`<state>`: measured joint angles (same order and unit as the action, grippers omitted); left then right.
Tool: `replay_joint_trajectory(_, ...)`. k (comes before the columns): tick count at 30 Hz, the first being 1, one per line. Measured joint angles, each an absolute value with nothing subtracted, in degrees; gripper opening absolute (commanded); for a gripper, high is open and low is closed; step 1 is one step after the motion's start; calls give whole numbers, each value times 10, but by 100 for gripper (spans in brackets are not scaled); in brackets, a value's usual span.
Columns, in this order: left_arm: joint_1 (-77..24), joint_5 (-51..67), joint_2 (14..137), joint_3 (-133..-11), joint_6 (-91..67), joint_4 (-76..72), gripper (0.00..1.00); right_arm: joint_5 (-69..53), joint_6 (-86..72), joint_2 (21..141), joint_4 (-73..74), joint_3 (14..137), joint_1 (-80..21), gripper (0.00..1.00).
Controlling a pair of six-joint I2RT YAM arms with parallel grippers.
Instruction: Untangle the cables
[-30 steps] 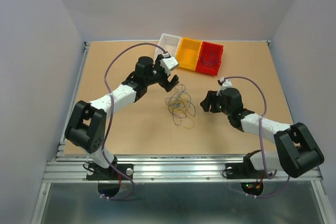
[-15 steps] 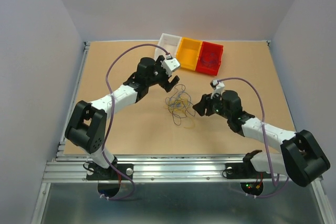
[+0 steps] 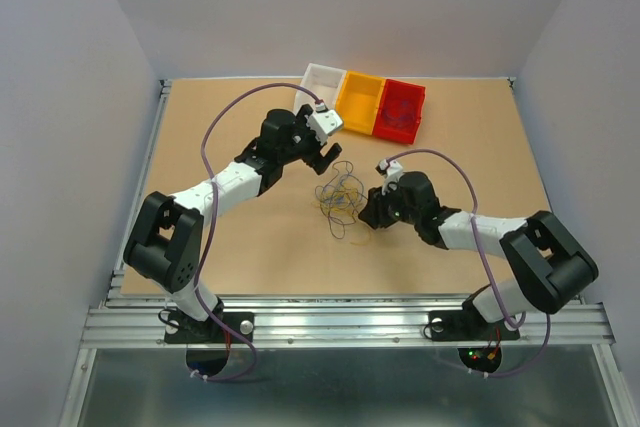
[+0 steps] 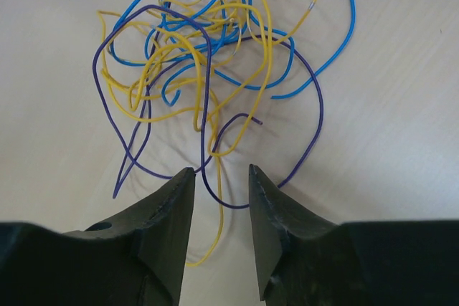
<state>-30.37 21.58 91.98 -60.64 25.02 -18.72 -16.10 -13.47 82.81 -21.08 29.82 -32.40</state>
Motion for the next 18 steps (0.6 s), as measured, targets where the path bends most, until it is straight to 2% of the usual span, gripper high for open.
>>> replay_joint_trajectory(3, -304, 216, 920, -606, 250, -188, 94, -161, -132, 846, -212, 312, -326, 24)
replay_joint_trajectory(4, -304, 216, 920, -606, 250, -189, 94, -161, -129, 853, -212, 317, -328, 8)
replay_joint_trajectory(5, -304, 216, 920, -606, 250, -190, 94, -162, -128, 856, -211, 318, -329, 1)
replay_joint_trajectory(12, -303, 230, 918, -605, 250, -191, 94, -161, -129, 816, -212, 312, -335, 1)
replay_joint_trajectory(16, -303, 269, 903, -593, 253, -192, 94, -160, -140, 695, -220, 275, -335, 0)
replay_joint_trajectory(18, -303, 300, 884, -576, 257, -201, 94, -162, -153, 595, -233, 235, -335, 0)
